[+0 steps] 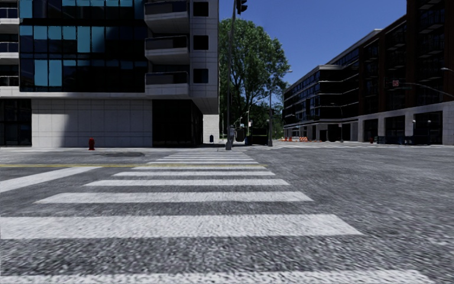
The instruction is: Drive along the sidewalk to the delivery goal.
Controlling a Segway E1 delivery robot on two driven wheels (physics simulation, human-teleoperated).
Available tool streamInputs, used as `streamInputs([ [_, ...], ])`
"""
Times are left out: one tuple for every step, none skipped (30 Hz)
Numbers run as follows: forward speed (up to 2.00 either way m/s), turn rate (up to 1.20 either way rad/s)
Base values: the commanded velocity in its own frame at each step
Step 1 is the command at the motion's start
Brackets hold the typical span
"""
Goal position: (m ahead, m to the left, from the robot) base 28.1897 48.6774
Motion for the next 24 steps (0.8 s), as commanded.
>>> streamInputs([
  [1.55, 0.0],
  [1.55, 0.0],
  [1.55, 0.0],
  [1.55, 0.0],
  [1.55, 0.0],
  [1.55, 0.0],
  [1.55, 0.0],
  [1.55, 0.0],
  [1.55, 0.0],
  [1.55, 0.0],
  [1.55, 0.0],
  [1.55, 0.0],
  [1.55, 0.0],
  [1.55, 0.0],
  [1.55, 0.0],
  [1.55, 0.0],
  [1.55, 0.0],
  [1.55, 0.0],
  [1.55, 0.0],
  [1.55, 0.0],
  [1.55, 0.0],
  [1.55, 0.0],
  [1.55, 0.0],
  [1.55, 0.0],
])
